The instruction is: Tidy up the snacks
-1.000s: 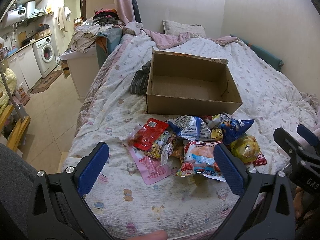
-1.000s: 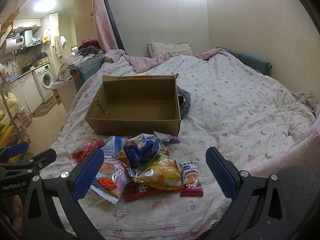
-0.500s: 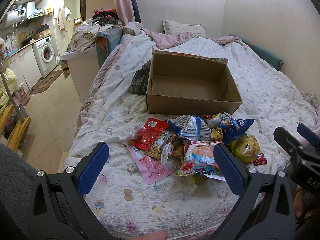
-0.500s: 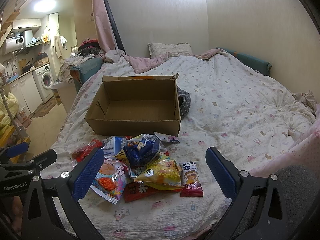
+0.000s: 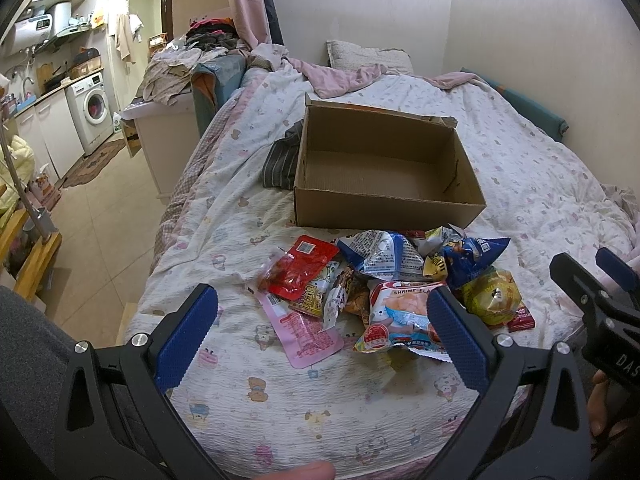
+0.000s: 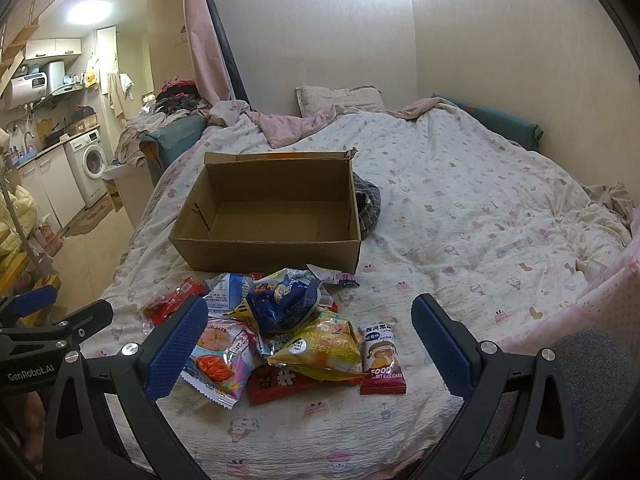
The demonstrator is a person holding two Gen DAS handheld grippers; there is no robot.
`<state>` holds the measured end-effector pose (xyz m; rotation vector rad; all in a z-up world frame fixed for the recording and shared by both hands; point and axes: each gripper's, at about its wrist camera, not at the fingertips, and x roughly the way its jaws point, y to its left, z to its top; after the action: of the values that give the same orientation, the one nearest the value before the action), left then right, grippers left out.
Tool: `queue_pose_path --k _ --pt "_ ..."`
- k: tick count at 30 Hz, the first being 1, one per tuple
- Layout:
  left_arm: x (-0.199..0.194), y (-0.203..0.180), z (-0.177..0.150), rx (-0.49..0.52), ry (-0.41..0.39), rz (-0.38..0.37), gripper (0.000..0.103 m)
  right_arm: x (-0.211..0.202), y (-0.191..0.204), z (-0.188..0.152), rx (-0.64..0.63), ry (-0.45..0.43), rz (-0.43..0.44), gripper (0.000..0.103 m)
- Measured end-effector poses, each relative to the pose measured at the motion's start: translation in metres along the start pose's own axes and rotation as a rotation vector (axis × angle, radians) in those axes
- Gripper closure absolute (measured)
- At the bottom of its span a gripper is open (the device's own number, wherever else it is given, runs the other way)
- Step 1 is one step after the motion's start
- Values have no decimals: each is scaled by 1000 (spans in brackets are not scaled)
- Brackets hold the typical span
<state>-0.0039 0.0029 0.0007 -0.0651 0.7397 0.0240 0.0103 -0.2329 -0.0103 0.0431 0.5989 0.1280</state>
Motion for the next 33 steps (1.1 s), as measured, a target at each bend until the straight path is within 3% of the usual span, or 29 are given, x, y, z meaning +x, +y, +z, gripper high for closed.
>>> queue_pose_path --k 33 --pt "-1 0 1 6 7 -1 0 0 0 -1 6 0 -1 0"
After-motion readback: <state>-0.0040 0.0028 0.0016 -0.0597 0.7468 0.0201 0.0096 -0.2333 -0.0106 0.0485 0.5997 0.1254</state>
